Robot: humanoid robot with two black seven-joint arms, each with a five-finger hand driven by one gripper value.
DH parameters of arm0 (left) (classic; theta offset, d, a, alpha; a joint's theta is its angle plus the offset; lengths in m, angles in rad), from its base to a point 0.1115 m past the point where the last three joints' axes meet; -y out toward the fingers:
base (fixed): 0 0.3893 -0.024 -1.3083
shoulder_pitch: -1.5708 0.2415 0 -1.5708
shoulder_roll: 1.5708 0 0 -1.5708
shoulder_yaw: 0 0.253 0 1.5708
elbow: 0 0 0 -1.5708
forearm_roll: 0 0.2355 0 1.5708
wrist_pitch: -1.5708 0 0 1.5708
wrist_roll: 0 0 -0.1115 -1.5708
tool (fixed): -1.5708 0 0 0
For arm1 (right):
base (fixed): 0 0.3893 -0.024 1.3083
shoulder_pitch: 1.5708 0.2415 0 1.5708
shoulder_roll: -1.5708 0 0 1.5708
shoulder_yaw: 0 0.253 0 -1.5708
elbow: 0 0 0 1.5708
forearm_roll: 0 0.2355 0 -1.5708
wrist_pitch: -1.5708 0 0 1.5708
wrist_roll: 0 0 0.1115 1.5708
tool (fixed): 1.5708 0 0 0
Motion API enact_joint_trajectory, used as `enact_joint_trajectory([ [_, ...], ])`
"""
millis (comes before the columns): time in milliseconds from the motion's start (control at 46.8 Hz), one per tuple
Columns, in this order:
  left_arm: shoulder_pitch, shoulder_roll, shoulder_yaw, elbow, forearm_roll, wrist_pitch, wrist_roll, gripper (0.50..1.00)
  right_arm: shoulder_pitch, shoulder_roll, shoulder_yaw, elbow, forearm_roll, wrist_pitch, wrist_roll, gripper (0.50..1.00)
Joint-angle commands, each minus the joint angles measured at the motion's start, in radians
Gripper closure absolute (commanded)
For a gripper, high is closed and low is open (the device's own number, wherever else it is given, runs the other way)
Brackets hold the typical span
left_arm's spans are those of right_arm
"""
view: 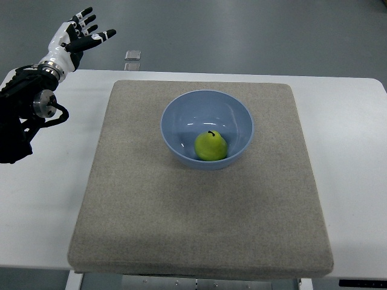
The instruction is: Place pear in bowl with left hand
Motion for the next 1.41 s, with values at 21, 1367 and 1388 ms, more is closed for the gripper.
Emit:
enact_joint_trajectory([
  [21,-0.002,0.020,0.003,0.052,-0.098,-0.002,0.051,0.525,0.000,0.000,0.000,0.000,0.000,0.001,0.000,0.574],
  [1367,0.031,-0.087,-0.026,0.095,-0.114,-0.232,0.030,0.508,-0.002,0.000,0.000,0.000,0.002,0.001,0.000,0.574],
  [1388,0.031,-0.090,-0.026,0.095,-0.114,-0.232,0.031,0.508,-0.002,0.000,0.000,0.000,0.002,0.001,0.000,0.574],
])
